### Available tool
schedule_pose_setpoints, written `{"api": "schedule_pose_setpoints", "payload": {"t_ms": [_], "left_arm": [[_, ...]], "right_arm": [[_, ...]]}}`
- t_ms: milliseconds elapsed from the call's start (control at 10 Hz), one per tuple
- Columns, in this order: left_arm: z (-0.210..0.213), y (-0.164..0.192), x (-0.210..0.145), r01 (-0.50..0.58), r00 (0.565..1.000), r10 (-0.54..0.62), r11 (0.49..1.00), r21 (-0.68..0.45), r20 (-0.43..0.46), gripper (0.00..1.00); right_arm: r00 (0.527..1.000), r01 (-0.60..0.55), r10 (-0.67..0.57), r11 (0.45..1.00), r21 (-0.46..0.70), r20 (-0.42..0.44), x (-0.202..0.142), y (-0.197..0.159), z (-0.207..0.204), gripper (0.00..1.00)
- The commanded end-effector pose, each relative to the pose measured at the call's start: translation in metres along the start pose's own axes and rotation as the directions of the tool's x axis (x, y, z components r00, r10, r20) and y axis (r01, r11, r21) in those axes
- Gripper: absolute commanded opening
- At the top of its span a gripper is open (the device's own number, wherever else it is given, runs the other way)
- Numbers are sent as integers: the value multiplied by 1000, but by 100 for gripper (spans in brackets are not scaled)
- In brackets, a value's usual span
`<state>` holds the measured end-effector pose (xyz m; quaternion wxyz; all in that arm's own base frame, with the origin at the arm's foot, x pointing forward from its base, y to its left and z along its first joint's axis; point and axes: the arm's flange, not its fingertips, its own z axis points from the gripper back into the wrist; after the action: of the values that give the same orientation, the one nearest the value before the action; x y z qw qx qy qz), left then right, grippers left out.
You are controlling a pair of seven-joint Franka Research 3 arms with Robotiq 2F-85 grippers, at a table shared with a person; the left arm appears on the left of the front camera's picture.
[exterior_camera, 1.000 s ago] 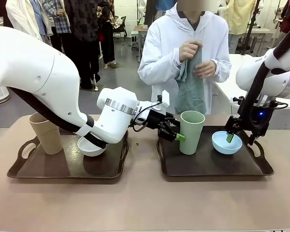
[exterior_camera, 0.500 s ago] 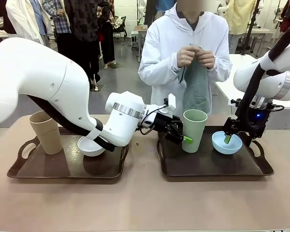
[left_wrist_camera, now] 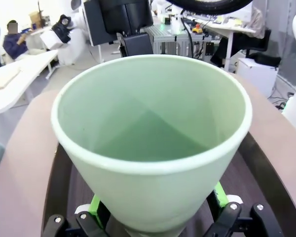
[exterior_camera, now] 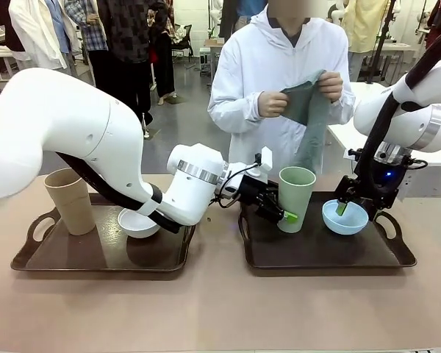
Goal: Set up a tray with a mat and arrange the tableware.
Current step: Pick up the Picnic Bowl and Reusable plastic cup from the Handle tray in front of the human's position and hold them in the air.
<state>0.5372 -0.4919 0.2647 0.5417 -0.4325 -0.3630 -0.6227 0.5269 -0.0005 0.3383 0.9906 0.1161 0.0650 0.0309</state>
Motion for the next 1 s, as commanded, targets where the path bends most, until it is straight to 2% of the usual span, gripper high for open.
{"api": "schedule_pose_setpoints", "payload": {"t_ms": [0, 400, 500, 600, 700, 800, 900], "left_arm": [[-13, 10, 3, -12, 1000, 13, 999, -41, 5, 100], [-32, 13, 2, -3, 1000, 5, 998, -66, 22, 100], [-32, 12, 2, 3, 1000, -2, 998, -61, 26, 41], [-30, 13, 2, 0, 1000, 2, 999, -53, 27, 41], [-29, 13, 2, -4, 1000, 5, 999, -47, 29, 0], [-28, 13, 3, -3, 1000, 4, 999, -45, 24, 35], [-26, 12, 4, -3, 1000, 4, 999, -40, 24, 0]], "right_arm": [[1000, -7, 7, 1000, 16, -7, 7, -2, 0, 100], [1000, -6, 6, 1000, 11, -7, 9, -2, -1, 100], [1000, -24, 24, 1000, 21, -8, 8, -4, -1, 42], [1000, -21, 22, 1000, 22, -10, 7, -5, 0, 41], [1000, -21, 21, 1000, 18, -11, 7, -6, -1, 0], [1000, -12, 12, 1000, 4, -7, 5, -6, 1, 0], [1000, 7, -7, 1000, -23, 1, 0, -8, 7, 0]]}}
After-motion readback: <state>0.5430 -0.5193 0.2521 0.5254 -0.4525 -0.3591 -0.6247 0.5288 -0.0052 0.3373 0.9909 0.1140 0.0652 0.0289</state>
